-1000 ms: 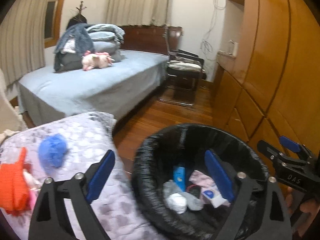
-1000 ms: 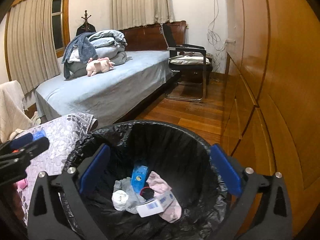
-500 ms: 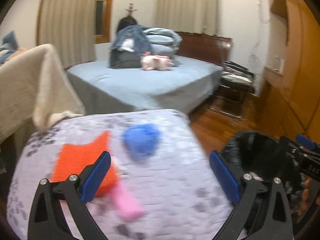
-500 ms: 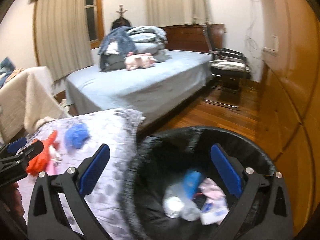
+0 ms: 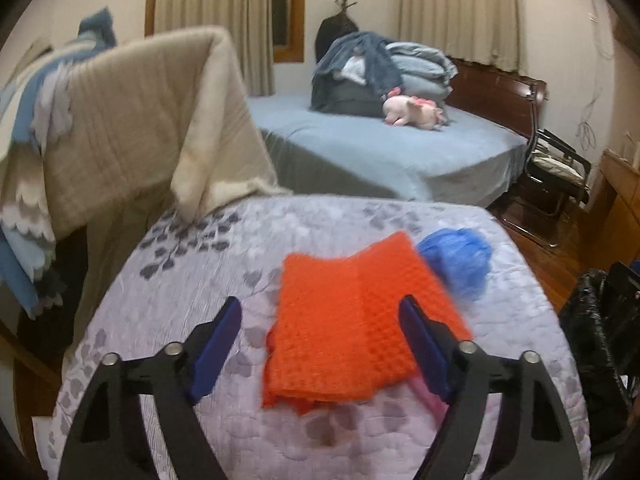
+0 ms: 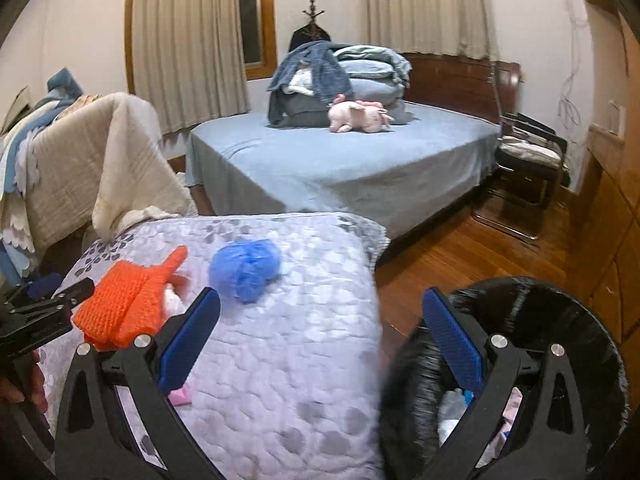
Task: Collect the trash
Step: 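Grasp an orange mesh piece with the left tool while the right tool grasps another, then lift both orange mesh pieces and carry them over the bin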
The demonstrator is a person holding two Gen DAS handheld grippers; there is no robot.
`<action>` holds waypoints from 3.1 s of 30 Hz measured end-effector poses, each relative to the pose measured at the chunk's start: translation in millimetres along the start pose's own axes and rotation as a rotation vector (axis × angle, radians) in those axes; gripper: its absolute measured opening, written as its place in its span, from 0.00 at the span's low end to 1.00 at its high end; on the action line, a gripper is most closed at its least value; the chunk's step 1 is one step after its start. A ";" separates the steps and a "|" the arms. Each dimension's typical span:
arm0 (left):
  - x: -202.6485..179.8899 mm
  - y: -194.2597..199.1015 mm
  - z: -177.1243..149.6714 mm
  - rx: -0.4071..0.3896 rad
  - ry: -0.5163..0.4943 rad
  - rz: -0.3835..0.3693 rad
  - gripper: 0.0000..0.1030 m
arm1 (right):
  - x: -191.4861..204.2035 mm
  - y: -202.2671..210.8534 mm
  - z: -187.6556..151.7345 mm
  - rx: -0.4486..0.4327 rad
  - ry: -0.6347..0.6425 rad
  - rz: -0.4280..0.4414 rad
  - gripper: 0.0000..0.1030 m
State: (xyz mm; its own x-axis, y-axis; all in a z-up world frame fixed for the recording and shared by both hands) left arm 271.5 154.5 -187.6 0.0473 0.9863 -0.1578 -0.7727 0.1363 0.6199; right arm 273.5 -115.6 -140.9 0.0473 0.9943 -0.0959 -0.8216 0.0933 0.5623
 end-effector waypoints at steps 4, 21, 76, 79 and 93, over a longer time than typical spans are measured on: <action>10.6 -15.9 -7.3 0.034 0.030 -0.021 0.68 | 18.0 -8.7 -1.2 0.014 0.022 0.021 0.95; 15.8 -21.5 -11.7 0.032 0.050 -0.083 0.16 | 70.5 -21.4 -6.9 0.033 0.081 0.085 0.95; 42.4 37.6 -2.4 -0.038 0.072 -0.003 0.16 | 136.4 0.5 6.2 0.044 0.125 0.313 0.13; 34.7 41.2 0.5 -0.043 0.061 -0.012 0.16 | 127.3 7.5 11.4 0.029 0.118 0.305 0.13; -18.8 45.1 11.7 -0.049 0.005 -0.090 0.16 | 70.1 35.6 23.2 -0.015 0.059 0.254 0.13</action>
State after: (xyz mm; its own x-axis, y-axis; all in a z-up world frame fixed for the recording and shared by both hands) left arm 243.1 143.2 -147.6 0.1147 0.9698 -0.2150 -0.7957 0.2193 0.5647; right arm 260.7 -41.4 -108.5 -0.1943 0.9809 -0.0011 -0.8113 -0.1600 0.5623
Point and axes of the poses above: each gripper's, at about its wrist camera, not at the fingertips, and y roughly against the way its jaws point, x to its left, z to its top, the point moved 4 cm from there along -y, roughly the way its jaws point, and after that the axes turned 11 degrees about -z, right-handed, at the moved point
